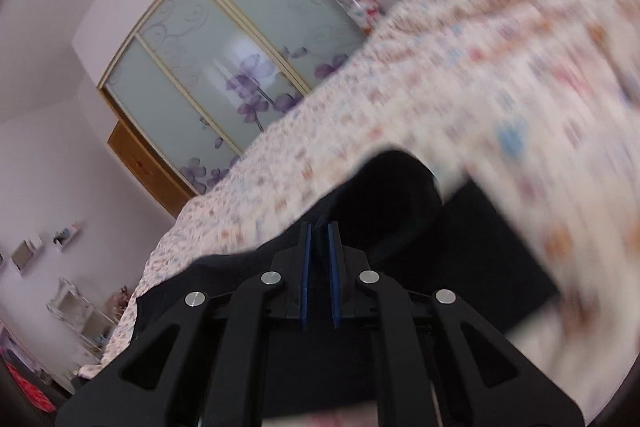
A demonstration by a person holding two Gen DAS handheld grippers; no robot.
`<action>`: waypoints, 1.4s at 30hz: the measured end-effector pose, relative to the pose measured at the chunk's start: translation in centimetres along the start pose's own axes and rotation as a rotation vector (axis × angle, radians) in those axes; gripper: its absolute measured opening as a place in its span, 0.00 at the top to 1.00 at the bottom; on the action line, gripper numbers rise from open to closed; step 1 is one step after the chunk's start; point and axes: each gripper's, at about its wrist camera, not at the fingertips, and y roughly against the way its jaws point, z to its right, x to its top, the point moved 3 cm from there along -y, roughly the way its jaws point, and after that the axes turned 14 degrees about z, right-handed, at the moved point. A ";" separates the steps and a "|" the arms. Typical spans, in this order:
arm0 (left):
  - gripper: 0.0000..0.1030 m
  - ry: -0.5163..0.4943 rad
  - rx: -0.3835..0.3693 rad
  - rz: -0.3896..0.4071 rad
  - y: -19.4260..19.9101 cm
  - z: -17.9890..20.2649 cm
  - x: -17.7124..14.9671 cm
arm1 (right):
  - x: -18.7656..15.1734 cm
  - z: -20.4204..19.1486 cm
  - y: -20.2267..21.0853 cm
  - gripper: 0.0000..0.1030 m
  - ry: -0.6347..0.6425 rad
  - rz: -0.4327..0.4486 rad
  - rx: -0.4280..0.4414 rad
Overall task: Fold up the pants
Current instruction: 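Lift the hem with the right tool and fold it toward the waistband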
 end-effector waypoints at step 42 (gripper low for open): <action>0.02 0.011 0.034 -0.026 1.4 0.2 -0.6 | -8.6 0.7 -6.9 0.96 -0.621 0.027 -0.181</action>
